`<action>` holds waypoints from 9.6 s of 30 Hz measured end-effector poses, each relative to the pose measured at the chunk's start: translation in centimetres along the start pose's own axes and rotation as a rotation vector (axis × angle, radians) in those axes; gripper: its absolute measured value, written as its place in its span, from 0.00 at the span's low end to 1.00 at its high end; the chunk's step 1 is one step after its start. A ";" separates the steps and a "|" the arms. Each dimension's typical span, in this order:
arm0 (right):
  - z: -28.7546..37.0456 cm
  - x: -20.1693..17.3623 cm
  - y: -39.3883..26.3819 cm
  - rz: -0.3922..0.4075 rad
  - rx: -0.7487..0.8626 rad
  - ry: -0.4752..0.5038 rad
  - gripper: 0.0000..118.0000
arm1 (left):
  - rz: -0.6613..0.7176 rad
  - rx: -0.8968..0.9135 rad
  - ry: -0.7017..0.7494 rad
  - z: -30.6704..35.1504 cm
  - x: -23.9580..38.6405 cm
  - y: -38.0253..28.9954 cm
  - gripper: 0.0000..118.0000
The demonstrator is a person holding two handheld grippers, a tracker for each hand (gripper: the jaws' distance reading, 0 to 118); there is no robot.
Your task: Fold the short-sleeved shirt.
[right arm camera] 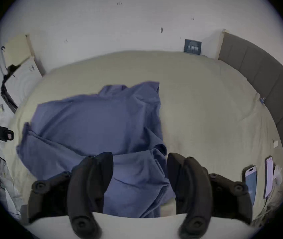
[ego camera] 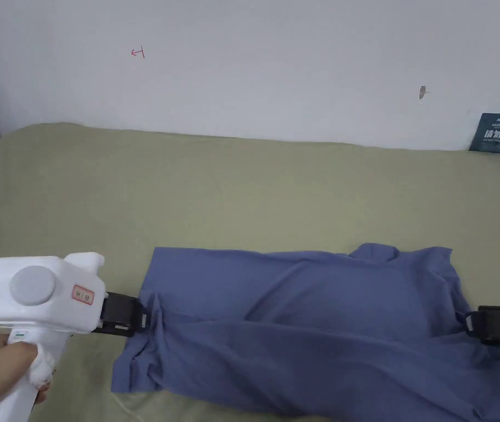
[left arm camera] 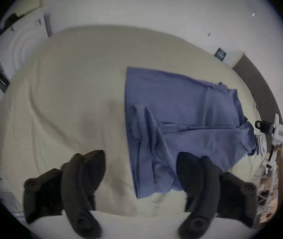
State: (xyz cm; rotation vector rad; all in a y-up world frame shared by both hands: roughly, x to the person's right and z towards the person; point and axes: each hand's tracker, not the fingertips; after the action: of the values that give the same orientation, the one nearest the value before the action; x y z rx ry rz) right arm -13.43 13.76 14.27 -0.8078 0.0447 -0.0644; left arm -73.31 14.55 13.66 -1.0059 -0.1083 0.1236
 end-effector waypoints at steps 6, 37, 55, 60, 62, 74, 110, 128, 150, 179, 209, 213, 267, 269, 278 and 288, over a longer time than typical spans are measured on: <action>6.8 -1.7 -3.9 0.099 0.095 -0.057 0.00 | -0.019 0.130 -0.030 4.3 0.0 -6.3 0.00; -1.9 0.7 -9.5 -0.077 -0.127 0.005 0.56 | 0.175 0.047 -0.076 -4.5 0.6 -6.8 0.04; 12.3 0.0 -9.4 -0.041 -0.105 0.115 0.04 | 0.109 0.034 -0.171 6.3 -1.0 -10.1 0.03; 13.7 0.0 -14.1 -0.063 -0.202 0.127 0.04 | 0.114 -0.061 -0.153 8.1 -1.8 -16.0 0.04; 13.4 0.0 -16.4 -0.091 -0.256 0.128 0.04 | 0.140 -0.090 -0.147 7.8 -2.5 -18.4 0.03; 14.6 2.7 -18.5 -0.151 -0.184 0.061 0.69 | 0.313 -0.025 -0.140 9.5 -4.8 -20.7 0.87; -0.3 1.9 -0.1 0.034 -0.281 0.002 0.98 | -0.076 -0.169 0.058 -7.2 -1.4 0.4 0.02; -9.5 0.4 3.4 -0.002 -0.398 -0.021 0.00 | 0.045 -0.164 -0.002 -5.9 -1.5 0.1 0.02; 16.6 1.2 -8.9 0.054 -0.170 0.093 0.00 | -0.106 -0.049 -0.144 11.3 -2.3 -12.7 0.02; 23.0 -2.9 -10.9 0.039 -0.065 0.052 0.00 | -0.021 0.068 -0.123 16.9 -0.7 -14.0 0.00; 19.3 -5.9 -13.2 0.099 -0.190 0.232 0.00 | 0.561 -0.037 -0.621 4.4 -8.7 -22.3 0.36; 18.5 -5.1 -13.5 0.075 -0.193 0.241 0.00 | 0.502 -0.061 -0.493 3.2 -6.6 -22.7 0.14; 21.0 -0.5 -15.7 -0.014 -0.155 0.204 0.00 | 0.089 -0.297 -0.770 -3.8 23.3 -19.7 0.03; 21.0 -0.6 -15.7 -0.020 -0.148 0.232 0.00 | 0.059 -0.207 -0.803 -1.6 20.1 -18.6 0.29; 20.1 -1.3 -15.2 0.007 -0.156 0.243 0.00 | 0.363 -0.157 -0.685 -0.9 7.5 -19.1 0.93; 20.4 -2.1 -15.6 0.015 -0.167 0.253 0.00 | 0.283 -0.222 -0.656 -3.9 15.4 -19.3 0.10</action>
State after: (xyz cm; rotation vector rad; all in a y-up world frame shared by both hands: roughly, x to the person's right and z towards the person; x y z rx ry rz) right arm -14.79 17.86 39.61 -0.9621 0.2985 -0.1495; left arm -56.49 3.45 28.48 -1.1670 -0.5879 0.7127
